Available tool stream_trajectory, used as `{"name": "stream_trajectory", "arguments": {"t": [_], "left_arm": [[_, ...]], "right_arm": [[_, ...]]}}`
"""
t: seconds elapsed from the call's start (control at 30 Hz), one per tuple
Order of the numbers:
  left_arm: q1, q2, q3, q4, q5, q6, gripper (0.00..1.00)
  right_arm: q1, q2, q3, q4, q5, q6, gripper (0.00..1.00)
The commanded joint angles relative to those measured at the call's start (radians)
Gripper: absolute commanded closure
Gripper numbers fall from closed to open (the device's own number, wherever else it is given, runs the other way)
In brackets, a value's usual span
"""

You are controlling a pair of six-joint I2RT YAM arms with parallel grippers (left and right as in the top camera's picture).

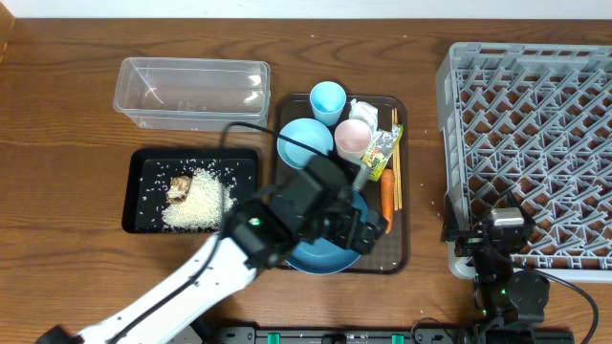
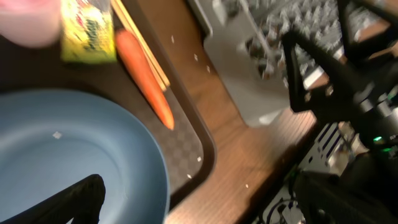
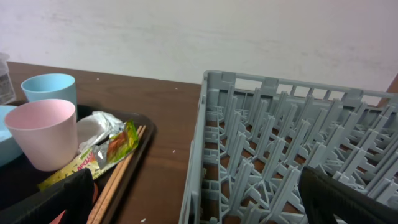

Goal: Sort waste into correct bins and load items into the dishwasher rack
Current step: 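Move the left gripper right over the carrot on the brown tray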

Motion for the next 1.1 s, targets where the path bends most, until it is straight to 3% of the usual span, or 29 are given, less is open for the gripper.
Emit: {"name": "stream_trajectory", "arguments": {"t": [0.0,0.13,0.43,0.77,1.07], "left_arm": [[-0.055,0.062,0.100,-0.043,-0.096,-0.022,0.02],[-0.087,0.156,0.261,-0.220,-0.245,-0.042,0.02],[-0.094,0.452,0.639,-0.556,-0.242,-0.027,0.02],[-0.114,0.512,0.655,-0.426,-0.249,0.018,0.02],[-0.090,0.527,0.655,-0.374,-0.296,-0.061,0.02]], "right_arm": [[-0.008,-0.005,-0.003,-0.002,0.007,0.009,0.01],[-0.008,-0.005,-0.003,-0.002,0.007,0.009,0.01],[-0.008,-0.005,-0.003,-0.002,0.007,0.009,0.01],[-0.008,-0.005,-0.003,-0.002,0.007,0.009,0.01],[-0.008,-0.005,-0.003,-0.002,0.007,0.009,0.01]]}}
